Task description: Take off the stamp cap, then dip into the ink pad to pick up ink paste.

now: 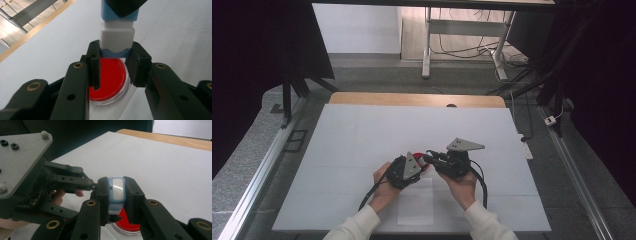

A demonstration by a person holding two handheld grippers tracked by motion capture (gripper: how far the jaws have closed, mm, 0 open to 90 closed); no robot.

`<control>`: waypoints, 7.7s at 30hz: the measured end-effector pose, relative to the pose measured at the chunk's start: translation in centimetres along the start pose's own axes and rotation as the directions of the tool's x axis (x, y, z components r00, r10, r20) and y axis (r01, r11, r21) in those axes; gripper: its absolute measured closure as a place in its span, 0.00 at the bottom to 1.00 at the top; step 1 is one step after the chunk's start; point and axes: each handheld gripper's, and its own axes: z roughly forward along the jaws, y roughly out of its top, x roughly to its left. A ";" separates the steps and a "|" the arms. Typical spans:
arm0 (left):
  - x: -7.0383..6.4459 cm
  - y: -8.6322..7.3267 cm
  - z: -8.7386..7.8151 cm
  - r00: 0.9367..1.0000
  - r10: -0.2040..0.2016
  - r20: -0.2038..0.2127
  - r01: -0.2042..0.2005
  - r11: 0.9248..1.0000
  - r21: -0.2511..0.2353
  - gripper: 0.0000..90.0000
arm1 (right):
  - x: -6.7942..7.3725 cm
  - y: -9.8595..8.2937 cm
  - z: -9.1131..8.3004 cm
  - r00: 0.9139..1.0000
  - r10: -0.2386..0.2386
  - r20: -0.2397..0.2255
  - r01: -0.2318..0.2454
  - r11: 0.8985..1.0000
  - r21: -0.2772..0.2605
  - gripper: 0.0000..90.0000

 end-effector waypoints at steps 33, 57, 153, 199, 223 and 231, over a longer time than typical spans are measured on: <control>0.1 -0.3 0.0 1.000 -0.016 0.010 0.016 1.000 -0.016 0.73 | 0.2 -0.1 -0.1 1.000 0.001 0.008 -0.001 1.000 -0.001 0.84; 1.0 -0.9 -0.6 0.999 -0.031 0.020 0.032 0.999 -0.007 0.73 | -0.8 0.5 -1.4 1.000 0.009 0.020 -0.008 0.999 -0.045 0.83; 6.2 -11.0 -12.3 0.946 -0.323 0.016 0.323 0.946 0.015 0.72 | -2.4 0.7 0.7 0.997 -0.079 -0.004 0.079 0.996 0.037 0.83; 5.7 -11.6 -13.0 0.945 -0.325 0.010 0.325 0.946 0.006 0.72 | -1.7 0.6 6.9 0.977 -0.212 -0.012 0.206 0.933 0.294 0.83; 5.6 -11.7 -13.2 0.948 -0.317 0.005 0.317 0.948 0.000 0.72 | -1.1 0.1 7.5 0.961 -0.276 0.014 0.256 0.907 0.335 0.84; 5.6 -11.7 -13.2 0.949 -0.317 0.005 0.317 0.949 0.002 0.72 | -1.1 -0.2 7.7 0.964 -0.267 0.014 0.247 0.910 0.333 0.84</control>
